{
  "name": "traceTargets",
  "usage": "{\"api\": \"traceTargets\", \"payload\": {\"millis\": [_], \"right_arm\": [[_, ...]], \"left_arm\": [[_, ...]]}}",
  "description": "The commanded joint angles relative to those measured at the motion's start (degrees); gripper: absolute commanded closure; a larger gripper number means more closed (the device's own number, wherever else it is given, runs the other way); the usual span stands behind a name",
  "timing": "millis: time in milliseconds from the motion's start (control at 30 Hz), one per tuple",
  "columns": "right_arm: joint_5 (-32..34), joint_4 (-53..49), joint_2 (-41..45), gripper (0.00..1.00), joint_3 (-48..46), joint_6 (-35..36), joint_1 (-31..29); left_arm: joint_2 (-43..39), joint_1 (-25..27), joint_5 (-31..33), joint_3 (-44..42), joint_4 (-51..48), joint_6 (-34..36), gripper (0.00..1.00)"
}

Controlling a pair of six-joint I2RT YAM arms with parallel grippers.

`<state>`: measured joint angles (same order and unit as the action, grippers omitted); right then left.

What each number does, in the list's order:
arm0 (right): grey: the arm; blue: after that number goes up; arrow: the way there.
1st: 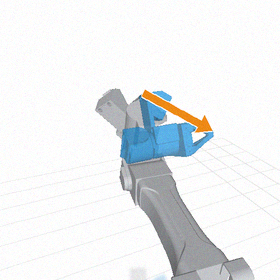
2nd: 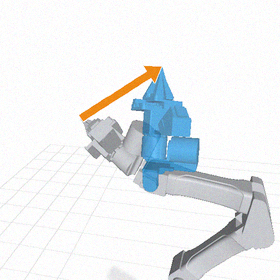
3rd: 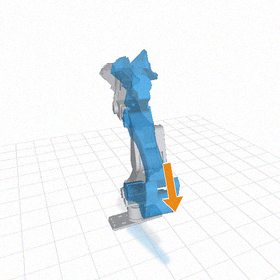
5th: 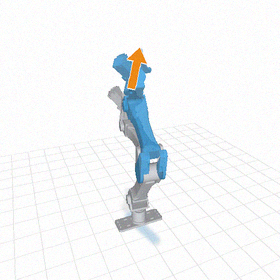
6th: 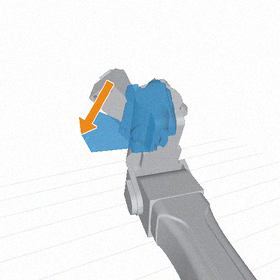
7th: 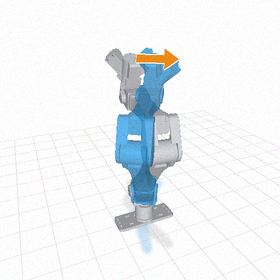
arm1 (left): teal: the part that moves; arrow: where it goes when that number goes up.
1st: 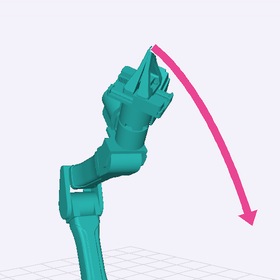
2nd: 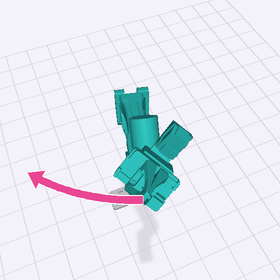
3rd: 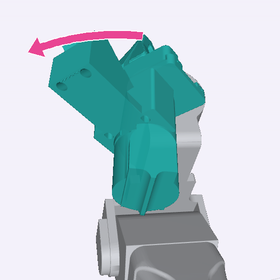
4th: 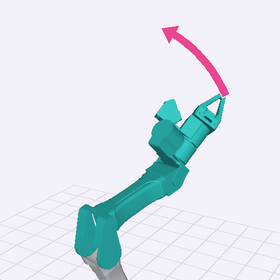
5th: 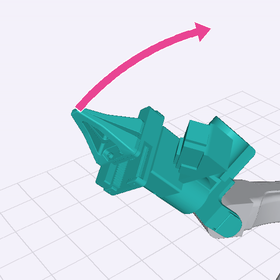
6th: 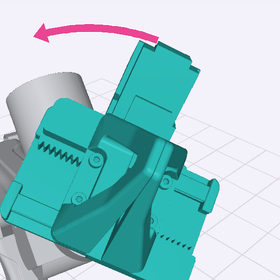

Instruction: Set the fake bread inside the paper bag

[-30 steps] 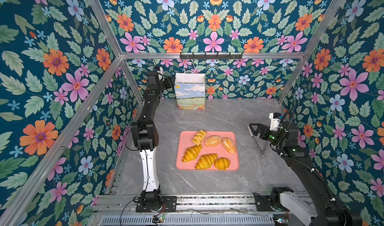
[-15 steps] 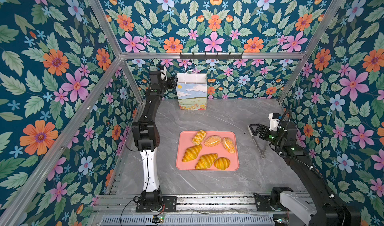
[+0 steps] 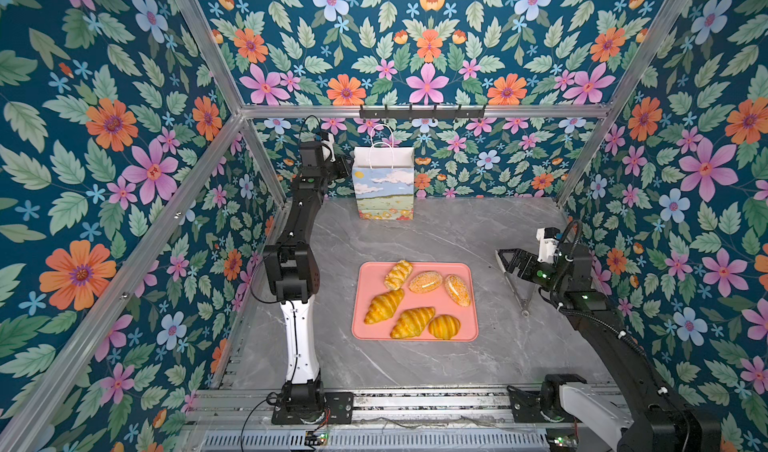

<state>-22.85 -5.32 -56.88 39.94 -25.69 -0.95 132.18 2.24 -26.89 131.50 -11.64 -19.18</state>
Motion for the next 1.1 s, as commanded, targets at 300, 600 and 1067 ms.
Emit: {"api": "traceTargets", "payload": {"millis": [300,600,1067], "right_arm": [[1.25,0.04,-0.38,0.03,0.05,-0.07,-0.04],[1.34,0.0,-0.42,0.03,-0.21,-0.24,0.03],[1.18,-1.08,0.18,0.03,0.18,-0.72,0.01]], "left_arm": [[-0.95,0.31,0.28,0.25,-4.56,1.07,0.95],[-3.11,0.74,0.78,-0.61,-6.8,-0.37,1.0],[-10.95,6.45,4.39,-7.33,-13.84,-6.23,1.0]]}}
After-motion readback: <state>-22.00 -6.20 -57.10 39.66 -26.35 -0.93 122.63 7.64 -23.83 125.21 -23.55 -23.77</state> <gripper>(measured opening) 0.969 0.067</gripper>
